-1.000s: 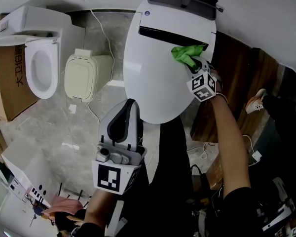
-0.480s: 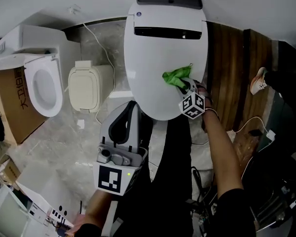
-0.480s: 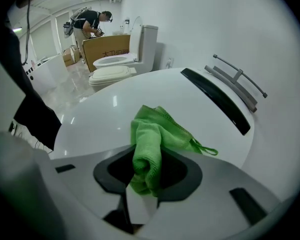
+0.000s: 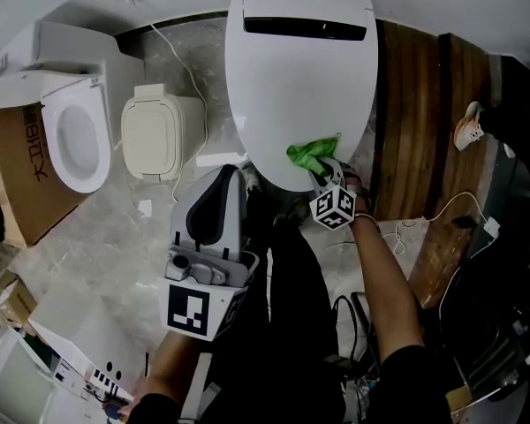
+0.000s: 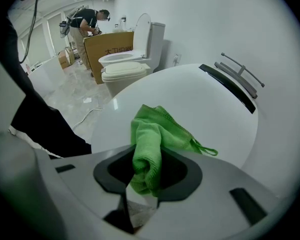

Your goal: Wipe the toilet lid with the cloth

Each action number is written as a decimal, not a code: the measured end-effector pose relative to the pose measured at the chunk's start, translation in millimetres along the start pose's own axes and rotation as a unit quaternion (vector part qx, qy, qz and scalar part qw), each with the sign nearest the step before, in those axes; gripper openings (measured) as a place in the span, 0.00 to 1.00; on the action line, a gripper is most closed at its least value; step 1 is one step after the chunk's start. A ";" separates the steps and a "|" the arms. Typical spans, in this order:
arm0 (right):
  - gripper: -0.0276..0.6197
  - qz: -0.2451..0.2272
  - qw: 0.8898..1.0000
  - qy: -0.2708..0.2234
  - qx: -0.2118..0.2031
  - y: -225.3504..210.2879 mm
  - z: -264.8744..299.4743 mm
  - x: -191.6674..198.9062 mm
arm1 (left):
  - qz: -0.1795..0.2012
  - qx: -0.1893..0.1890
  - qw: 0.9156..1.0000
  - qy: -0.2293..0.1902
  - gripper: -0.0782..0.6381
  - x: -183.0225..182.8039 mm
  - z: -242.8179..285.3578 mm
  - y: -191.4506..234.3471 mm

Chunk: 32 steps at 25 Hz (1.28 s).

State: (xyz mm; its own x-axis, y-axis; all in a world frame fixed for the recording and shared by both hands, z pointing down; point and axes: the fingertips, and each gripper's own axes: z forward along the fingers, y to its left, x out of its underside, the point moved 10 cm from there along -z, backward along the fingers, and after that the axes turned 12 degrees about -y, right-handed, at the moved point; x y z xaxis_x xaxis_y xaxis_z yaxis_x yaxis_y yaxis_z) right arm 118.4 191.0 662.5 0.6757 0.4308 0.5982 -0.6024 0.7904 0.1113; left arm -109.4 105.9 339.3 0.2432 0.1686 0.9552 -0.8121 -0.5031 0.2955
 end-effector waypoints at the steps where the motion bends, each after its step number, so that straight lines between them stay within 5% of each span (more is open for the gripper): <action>1: 0.24 0.002 1.000 -0.003 0.005 4.8 -0.5 1.7 | 0.004 -0.004 1.000 0.000 0.12 1.0 -4.9 -2.3; 16: 0.24 0.028 0.999 0.011 0.012 61.8 -9.3 16.7 | 0.010 -0.049 0.999 -0.012 0.12 14.5 -95.5 -60.8; 32: 0.24 0.053 0.999 0.012 -0.002 87.2 -13.3 22.6 | 0.016 -0.072 0.996 -0.053 0.12 9.3 -116.9 -79.1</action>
State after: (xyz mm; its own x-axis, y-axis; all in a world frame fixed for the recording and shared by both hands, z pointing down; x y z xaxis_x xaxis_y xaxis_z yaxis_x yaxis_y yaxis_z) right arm 86.8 275.5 675.1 0.6183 0.5229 0.5868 -0.6697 0.7413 0.0451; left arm -104.9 246.4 323.2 0.2647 0.0607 0.9624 -0.8860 -0.3788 0.2675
